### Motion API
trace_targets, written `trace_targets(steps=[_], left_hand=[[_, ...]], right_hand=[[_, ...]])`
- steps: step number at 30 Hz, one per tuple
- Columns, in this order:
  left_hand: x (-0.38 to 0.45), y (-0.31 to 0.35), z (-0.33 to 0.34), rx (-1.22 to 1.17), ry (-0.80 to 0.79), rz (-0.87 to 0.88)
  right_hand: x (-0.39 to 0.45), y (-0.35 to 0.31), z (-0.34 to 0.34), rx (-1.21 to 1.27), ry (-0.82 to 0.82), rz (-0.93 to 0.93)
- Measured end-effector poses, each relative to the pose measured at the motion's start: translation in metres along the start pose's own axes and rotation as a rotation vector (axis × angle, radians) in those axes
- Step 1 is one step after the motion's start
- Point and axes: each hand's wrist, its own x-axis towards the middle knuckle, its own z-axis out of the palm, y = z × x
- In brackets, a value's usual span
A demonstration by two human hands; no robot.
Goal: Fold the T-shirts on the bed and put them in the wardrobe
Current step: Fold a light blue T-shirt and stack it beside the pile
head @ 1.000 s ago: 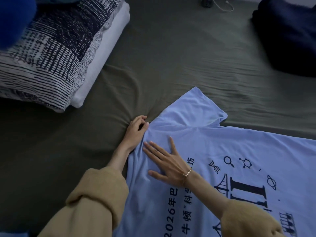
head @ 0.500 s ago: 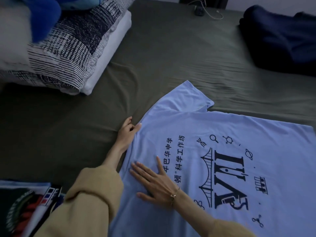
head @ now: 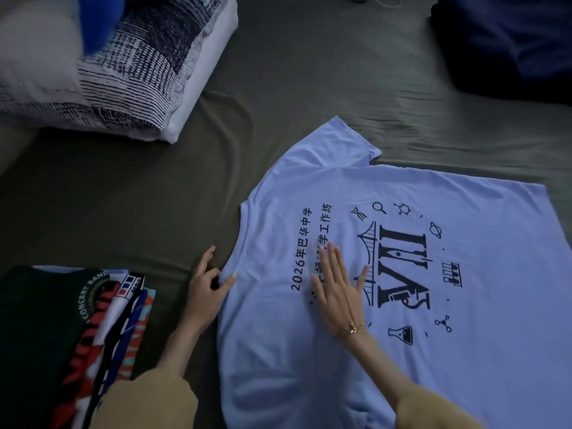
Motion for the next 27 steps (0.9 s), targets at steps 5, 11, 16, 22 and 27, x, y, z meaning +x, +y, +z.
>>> trace_targets(steps=[5, 11, 16, 22, 27], left_hand=[[-0.009, 0.006, -0.007, -0.102, 0.022, -0.089], [-0.027, 0.006, -0.001, -0.052, 0.068, -0.112], [-0.063, -0.004, -0.002, -0.002, 0.045, -0.099], [-0.078, -0.005, -0.008, 0.020, 0.028, -0.144], [-0.087, -0.008, -0.016, 0.009, -0.041, -0.172]], right_hand=[[-0.014, 0.030, -0.012, 0.051, -0.073, 0.153], [-0.046, 0.071, -0.014, -0.111, -0.050, 0.163], [-0.080, 0.088, -0.026, -0.125, -0.014, 0.181], [-0.102, 0.031, -0.015, -0.053, -0.129, -0.155], [-0.118, -0.008, -0.008, -0.061, -0.261, -0.407]])
